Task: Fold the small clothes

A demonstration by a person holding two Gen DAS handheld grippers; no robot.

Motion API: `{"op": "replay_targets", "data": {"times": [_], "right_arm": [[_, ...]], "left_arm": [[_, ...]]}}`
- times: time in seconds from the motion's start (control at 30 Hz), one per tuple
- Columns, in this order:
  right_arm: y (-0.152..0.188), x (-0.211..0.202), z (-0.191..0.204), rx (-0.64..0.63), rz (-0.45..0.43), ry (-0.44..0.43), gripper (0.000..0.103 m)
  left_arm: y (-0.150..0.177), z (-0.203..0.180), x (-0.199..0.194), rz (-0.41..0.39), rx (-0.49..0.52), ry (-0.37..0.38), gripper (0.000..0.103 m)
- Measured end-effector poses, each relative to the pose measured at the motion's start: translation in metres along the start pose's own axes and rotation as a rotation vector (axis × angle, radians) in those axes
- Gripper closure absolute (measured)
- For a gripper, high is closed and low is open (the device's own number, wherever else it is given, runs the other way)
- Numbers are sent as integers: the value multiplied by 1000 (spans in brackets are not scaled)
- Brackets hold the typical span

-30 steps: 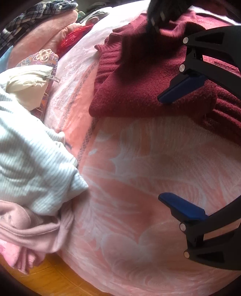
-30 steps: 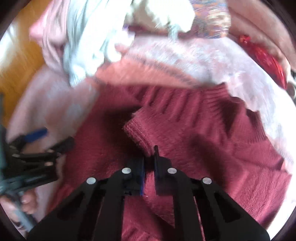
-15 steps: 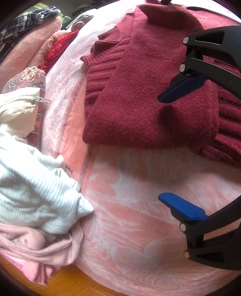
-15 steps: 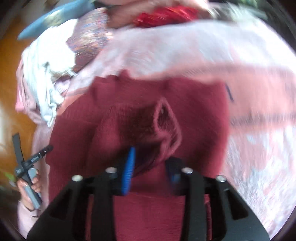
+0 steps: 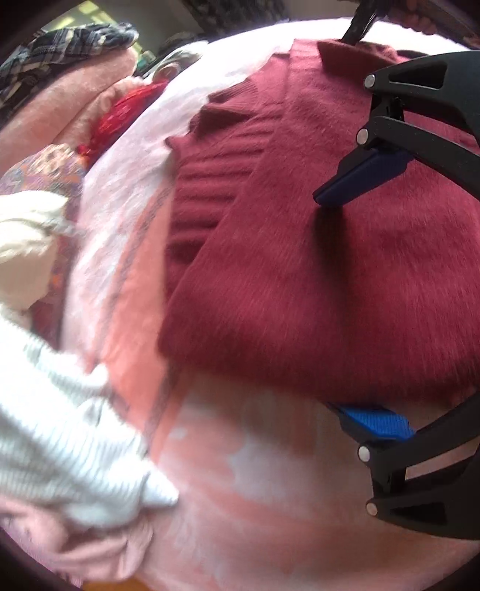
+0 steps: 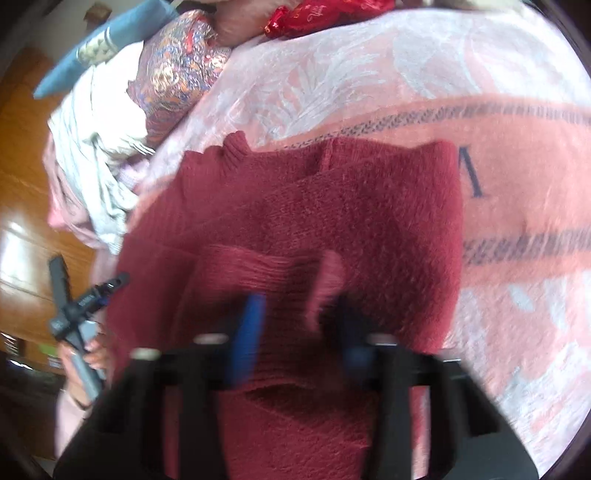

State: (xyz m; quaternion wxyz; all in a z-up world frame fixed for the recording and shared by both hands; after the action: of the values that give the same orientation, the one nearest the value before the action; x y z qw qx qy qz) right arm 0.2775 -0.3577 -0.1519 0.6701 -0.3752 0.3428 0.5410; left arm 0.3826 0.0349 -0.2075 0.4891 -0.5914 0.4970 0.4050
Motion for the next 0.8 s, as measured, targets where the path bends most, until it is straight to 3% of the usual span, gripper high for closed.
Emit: {"op": "replay_targets", "data": {"times": [0.1,0.13,0.17,0.23,0.27,0.37,0.43,0.47,0.53,0.6,0.63,0.67,0.8], "right_arm": [[-3,-10,12,-50,-42,-21,95],[-4,-22,20,-87,-82,-37,95],[-5,-32,26,-110,-114,-60,95],[-5,-57,25,-112,-188,-112,95],[-6,-64,18,-93,-200,-99,95],[-2,-46,-27,33,-99,15,98],[3,-27,-50,81,-58,97,103],[6,-16,-58,88,-21,106,103],[9,-16,-66,115,-42,31,103],[8,-27,-67,114,-69,10,99],[7,-37,-66,103,-96,28,98],[7,-42,-64,95,-104,30,97],[20,-47,-46,21,-76,7,83]], "left_arm": [[0,-11,3,-7,48,-40,28],[-1,-13,0,-18,51,-44,42],[-2,-15,-5,-36,46,-53,64],[-3,-11,-17,-96,17,-84,84],[-4,-6,-24,-130,-7,-89,90],[-4,7,-23,-147,-48,-87,90],[-3,6,-16,-143,-25,-128,89],[-2,5,-13,-143,-4,-165,84],[1,5,-14,-146,14,-206,73],[2,7,-20,-151,29,-236,53],[3,8,-25,-153,34,-231,35],[4,9,-29,-154,32,-215,28],[16,9,-41,-144,42,-198,27]]}}
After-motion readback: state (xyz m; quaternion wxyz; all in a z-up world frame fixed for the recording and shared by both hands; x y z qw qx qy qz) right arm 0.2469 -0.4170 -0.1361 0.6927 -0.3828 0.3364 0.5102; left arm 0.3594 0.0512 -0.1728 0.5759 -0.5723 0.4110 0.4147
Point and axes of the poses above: each gripper's, at about its wrist camera, not at the fingertips, and x roughly the way its jaws point, z to its left, y to its underside, the point moved 7 cm from there along x, roughly the way its jaws point, and after that the axes turned 11 degrees about z, right-handed, at the moved point
